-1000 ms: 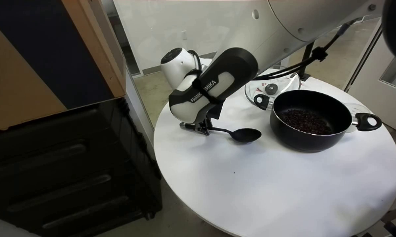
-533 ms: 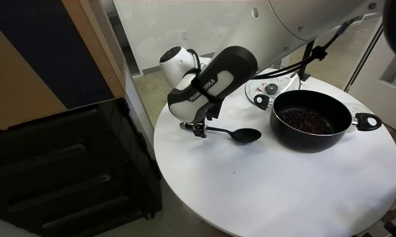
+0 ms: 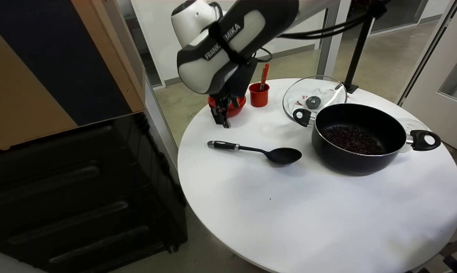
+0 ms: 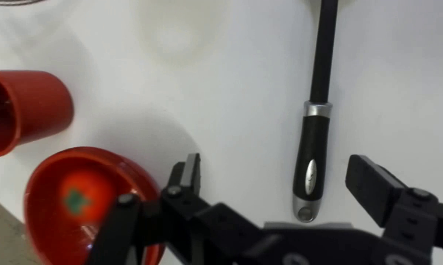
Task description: Put the spoon on the table then cover the pot with the lid
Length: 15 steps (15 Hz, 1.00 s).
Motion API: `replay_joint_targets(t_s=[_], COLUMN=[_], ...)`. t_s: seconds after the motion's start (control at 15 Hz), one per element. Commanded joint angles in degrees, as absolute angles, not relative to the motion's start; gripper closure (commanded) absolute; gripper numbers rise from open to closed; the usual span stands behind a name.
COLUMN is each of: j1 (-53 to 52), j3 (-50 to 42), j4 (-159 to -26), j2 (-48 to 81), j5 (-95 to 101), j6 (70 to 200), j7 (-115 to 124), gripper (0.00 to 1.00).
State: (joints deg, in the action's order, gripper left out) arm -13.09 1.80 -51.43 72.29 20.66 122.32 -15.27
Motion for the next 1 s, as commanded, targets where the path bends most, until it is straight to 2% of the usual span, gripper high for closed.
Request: replay_joint_targets(t_s=[0.0,0.93], j1=[-10.83,5.18], j3=[1.54,-3.36], j4=[-49.71,-39.28], j2=[69.49,68.86], j5=[20.03,15.86], j6=[118.54,110.75], j7=[-16.82,-12.81], gripper=[0.0,0.0])
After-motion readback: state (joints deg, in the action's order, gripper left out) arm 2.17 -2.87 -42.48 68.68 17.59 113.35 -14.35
